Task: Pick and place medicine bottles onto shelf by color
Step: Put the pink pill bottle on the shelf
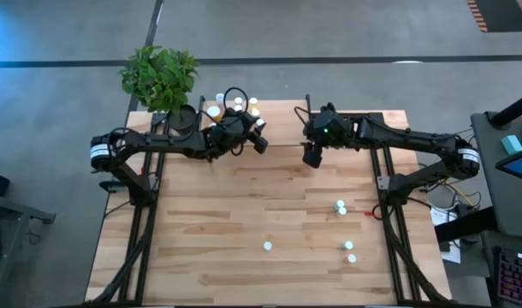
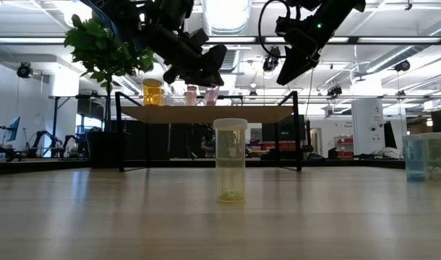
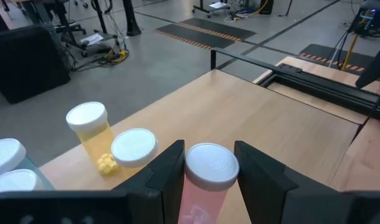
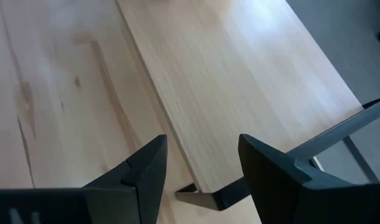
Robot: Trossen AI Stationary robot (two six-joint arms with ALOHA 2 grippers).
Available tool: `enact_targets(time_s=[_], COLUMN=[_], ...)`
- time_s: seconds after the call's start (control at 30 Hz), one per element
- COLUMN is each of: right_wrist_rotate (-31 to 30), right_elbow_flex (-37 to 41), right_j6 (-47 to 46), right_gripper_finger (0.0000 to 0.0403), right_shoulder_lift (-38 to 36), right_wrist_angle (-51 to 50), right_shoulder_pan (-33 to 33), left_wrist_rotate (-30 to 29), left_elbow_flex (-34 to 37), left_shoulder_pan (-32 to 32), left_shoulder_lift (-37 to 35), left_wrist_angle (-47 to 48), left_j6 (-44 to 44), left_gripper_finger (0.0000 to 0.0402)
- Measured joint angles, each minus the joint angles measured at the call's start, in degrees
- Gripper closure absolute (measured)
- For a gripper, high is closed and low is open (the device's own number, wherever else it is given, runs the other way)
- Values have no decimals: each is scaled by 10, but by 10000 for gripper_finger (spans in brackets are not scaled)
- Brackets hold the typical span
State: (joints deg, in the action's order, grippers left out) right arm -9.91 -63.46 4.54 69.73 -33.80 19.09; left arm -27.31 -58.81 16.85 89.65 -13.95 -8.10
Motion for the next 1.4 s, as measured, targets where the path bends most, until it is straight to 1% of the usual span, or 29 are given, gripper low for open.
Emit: enact_targets(time_s=[0.17,0.33,0.5,0.9,1.23,1.3,1.4], right_wrist_rotate=[0,1,14,16,29,29,30], right_elbow_flex=[0,0,0,0,0,0,0], right_j6=[0,-5,-17,-32,-46,-48,-61], right_gripper_finger=[213,213,213,213,213,213,213], right_shoulder_lift=[0,0,-1,-12,-18,-18,-18], right_wrist_angle=[-1,-2,-2,-2,-3,-3,-3], right_shoulder_pan=[1,1,1,1,0,0,0], left_wrist_rotate=[0,0,0,2,7,7,8], left_elbow_flex=[0,1,1,-7,-7,-6,-1], left_shoulder_pan=[0,0,0,0,0,0,0], left_shoulder_lift=[0,0,-1,-1,-2,-2,-2], left_wrist_angle=[6,31,26,30,30,30,30], left_j6=[-5,-8,-7,-5,-5,-5,-6], left_gripper_finger=[283,283,283,283,283,279,262])
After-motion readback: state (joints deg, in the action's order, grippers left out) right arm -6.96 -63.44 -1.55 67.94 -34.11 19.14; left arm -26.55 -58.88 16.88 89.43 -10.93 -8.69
